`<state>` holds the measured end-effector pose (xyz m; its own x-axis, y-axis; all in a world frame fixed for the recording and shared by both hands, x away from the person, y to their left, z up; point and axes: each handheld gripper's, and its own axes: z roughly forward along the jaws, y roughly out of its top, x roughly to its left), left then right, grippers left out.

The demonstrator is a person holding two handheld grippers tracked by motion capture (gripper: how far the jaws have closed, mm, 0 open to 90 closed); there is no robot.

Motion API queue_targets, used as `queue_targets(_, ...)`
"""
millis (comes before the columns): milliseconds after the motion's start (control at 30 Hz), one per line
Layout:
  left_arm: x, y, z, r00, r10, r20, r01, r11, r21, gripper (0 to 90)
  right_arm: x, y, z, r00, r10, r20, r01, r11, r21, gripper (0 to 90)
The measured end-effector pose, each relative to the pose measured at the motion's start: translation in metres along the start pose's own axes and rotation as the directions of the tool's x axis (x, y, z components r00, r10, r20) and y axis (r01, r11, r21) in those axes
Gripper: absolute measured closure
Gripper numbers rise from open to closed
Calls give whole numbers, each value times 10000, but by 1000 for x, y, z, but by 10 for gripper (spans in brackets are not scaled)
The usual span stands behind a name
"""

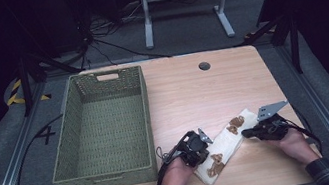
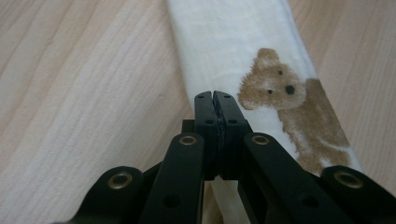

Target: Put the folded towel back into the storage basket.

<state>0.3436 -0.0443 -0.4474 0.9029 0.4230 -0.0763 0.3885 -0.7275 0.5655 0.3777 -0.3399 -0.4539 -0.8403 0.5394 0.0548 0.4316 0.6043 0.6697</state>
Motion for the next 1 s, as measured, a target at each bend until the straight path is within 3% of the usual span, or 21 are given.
queue_targets(333, -15, 3, 3, 9982, 287, 522, -290, 9996, 68, 893, -10, 12, 10, 9999, -122, -64, 121, 9999, -84, 898)
queue_targets(667, -23, 2, 5, 9923, 520, 1125, -522, 9986, -16, 891, -24, 25, 26, 9980, -158, -619, 131, 9989, -446, 898)
queue_targets(1000, -29, 0, 5, 9861, 771, 1471, -771, 9970, -57, 891, -23, 49, 47, 9936, -638, -935, 610, 9976, -326, 898)
